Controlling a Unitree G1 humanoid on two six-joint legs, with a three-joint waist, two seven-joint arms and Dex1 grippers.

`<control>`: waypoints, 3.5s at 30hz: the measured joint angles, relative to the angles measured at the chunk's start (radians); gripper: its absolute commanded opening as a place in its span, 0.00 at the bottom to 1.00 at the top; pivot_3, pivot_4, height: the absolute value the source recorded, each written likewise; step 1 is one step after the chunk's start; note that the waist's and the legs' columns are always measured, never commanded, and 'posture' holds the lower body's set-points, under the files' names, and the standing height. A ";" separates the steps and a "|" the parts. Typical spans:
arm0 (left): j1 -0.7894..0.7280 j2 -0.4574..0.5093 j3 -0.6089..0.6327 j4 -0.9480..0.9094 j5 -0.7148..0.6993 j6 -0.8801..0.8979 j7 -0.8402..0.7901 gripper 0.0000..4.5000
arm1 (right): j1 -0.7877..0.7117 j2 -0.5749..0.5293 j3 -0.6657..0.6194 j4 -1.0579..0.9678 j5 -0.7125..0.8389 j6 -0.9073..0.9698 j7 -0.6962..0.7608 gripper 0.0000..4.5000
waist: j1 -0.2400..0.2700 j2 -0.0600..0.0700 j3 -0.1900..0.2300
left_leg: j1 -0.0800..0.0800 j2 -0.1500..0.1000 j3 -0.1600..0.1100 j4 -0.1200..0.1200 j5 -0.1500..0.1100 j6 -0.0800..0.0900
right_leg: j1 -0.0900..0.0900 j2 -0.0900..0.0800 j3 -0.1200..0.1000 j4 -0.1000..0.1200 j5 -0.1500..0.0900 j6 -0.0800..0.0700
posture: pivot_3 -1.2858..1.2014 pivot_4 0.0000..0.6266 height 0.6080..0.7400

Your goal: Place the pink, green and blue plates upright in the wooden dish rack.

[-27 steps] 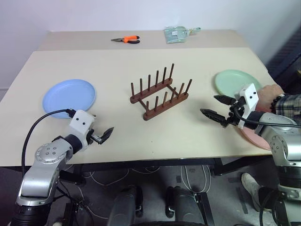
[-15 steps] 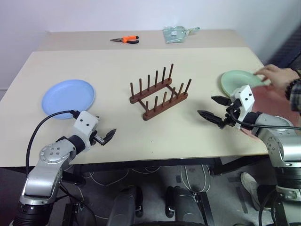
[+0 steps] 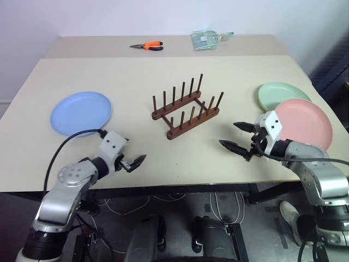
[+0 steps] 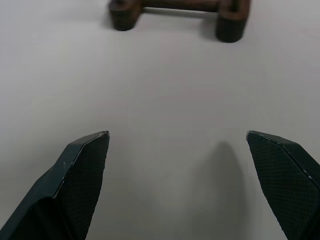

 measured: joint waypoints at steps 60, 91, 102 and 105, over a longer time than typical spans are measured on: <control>-0.454 -0.373 -0.277 0.475 0.171 0.011 0.225 0.37 | -0.339 0.208 0.205 0.505 -0.370 -0.124 -0.302 0.01 | -0.009 -0.001 -0.001 | 0.004 0.000 -0.002 0.003 0.002 0.002 | 0.006 0.005 -0.001 0.002 0.000 0.001 | 0.52 0.24 1.00; -0.306 -0.281 -0.218 0.305 0.080 -0.096 0.018 0.37 | 0.020 -0.011 -0.063 0.269 -0.442 -0.100 -0.398 0.42 | -0.016 0.001 -0.002 | 0.003 0.000 -0.002 0.001 0.002 0.001 | 0.005 0.002 -0.001 0.000 0.000 0.000 | 0.52 0.24 1.00; -0.287 -0.270 -0.207 0.266 0.067 -0.086 0.004 0.37 | 0.059 -0.052 -0.062 0.152 -0.466 -0.125 -0.375 0.01 | -0.015 0.002 -0.001 | 0.003 0.000 -0.002 0.002 0.002 0.002 | 0.005 0.003 -0.001 0.000 0.000 0.001 | 0.52 0.24 1.00; -0.287 -0.261 -0.206 0.267 0.067 -0.085 -0.006 0.37 | 0.076 -0.144 -0.098 0.038 -0.390 -0.160 -0.237 0.01 | -0.013 0.002 -0.001 | 0.003 0.000 -0.002 0.002 0.002 0.002 | 0.005 0.004 -0.001 0.000 0.000 0.001 | 0.52 0.24 1.00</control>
